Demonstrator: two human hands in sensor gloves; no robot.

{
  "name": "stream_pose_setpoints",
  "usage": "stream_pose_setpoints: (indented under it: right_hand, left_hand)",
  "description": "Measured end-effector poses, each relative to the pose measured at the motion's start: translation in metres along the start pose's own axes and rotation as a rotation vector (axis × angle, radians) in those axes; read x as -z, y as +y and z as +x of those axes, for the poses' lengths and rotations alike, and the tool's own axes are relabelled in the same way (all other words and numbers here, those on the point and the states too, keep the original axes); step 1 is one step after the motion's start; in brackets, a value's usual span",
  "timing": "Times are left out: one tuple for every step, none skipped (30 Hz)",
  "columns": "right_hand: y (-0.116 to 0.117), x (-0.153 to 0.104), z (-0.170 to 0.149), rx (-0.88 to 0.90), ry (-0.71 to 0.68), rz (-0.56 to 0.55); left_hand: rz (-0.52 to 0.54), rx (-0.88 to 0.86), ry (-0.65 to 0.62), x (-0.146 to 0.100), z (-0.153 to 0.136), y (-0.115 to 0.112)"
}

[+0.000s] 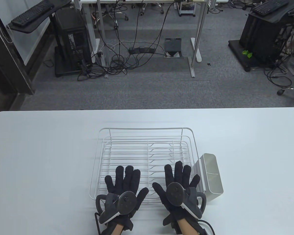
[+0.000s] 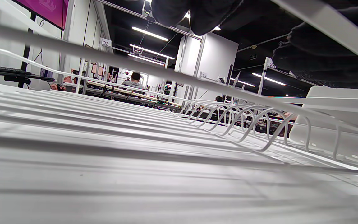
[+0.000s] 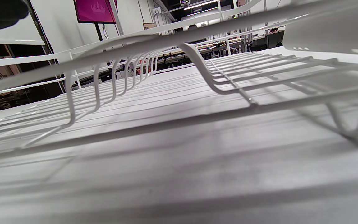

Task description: Hang the cutlery bin on dish rack (Opening facing upward)

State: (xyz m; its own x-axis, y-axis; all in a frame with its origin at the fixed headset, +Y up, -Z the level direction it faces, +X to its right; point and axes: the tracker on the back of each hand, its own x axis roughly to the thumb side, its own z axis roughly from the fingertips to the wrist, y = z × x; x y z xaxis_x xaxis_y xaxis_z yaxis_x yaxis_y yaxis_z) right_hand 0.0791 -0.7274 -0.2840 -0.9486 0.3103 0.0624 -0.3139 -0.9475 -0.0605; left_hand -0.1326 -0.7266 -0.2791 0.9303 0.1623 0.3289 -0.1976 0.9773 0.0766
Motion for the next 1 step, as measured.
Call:
stream_pose_setpoints:
  right_hand:
    - [0.0000, 0.0000, 0.0000, 0.000, 0.000, 0.000]
  left_hand:
    - [0.000, 0.000, 0.000, 0.0000, 0.0000, 0.0000]
